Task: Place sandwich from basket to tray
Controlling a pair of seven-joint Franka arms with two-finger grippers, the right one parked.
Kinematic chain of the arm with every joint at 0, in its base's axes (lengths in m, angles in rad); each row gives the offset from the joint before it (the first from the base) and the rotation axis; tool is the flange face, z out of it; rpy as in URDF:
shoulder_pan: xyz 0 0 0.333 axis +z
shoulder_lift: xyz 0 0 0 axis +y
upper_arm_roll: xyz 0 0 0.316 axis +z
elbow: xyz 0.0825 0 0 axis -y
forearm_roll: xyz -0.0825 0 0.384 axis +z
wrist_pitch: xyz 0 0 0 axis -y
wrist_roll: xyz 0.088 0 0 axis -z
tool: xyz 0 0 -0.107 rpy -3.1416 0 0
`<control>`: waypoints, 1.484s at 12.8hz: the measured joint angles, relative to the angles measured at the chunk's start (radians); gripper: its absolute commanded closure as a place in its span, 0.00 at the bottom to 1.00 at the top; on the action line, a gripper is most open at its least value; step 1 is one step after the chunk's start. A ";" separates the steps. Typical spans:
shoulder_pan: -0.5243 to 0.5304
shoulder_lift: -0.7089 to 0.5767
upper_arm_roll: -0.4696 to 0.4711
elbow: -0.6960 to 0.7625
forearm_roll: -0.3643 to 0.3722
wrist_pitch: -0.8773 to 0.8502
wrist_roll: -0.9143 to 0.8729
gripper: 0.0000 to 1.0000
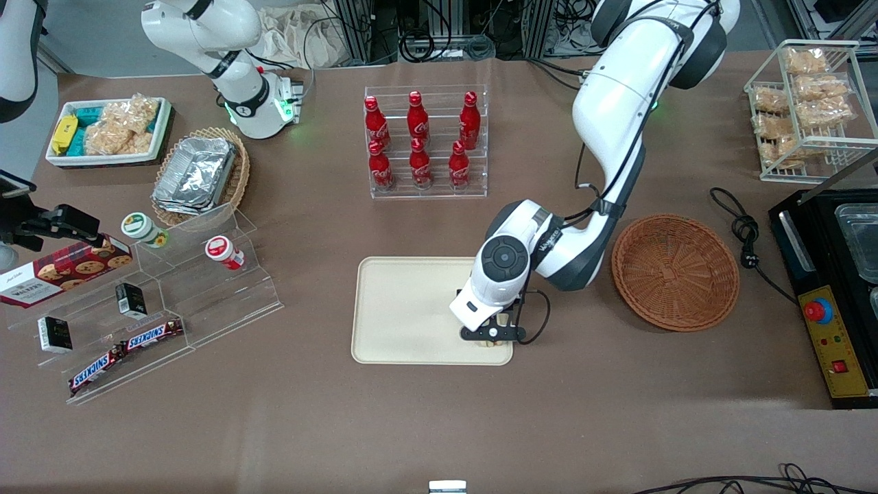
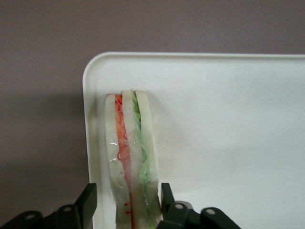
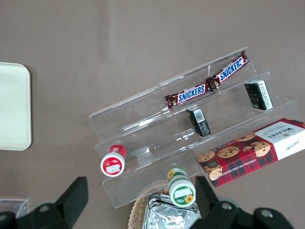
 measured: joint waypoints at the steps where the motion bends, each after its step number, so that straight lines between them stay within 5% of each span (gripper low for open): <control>1: 0.002 -0.019 0.002 0.001 0.000 -0.018 0.000 0.00; 5: 0.084 -0.199 0.016 -0.045 0.000 -0.210 0.041 0.00; 13: 0.345 -0.723 0.024 -0.605 0.000 -0.115 0.319 0.00; 16: 0.455 -0.772 0.028 -0.593 -0.001 -0.177 0.454 0.00; 19: 0.477 -0.746 0.026 -0.424 -0.002 -0.348 0.471 0.00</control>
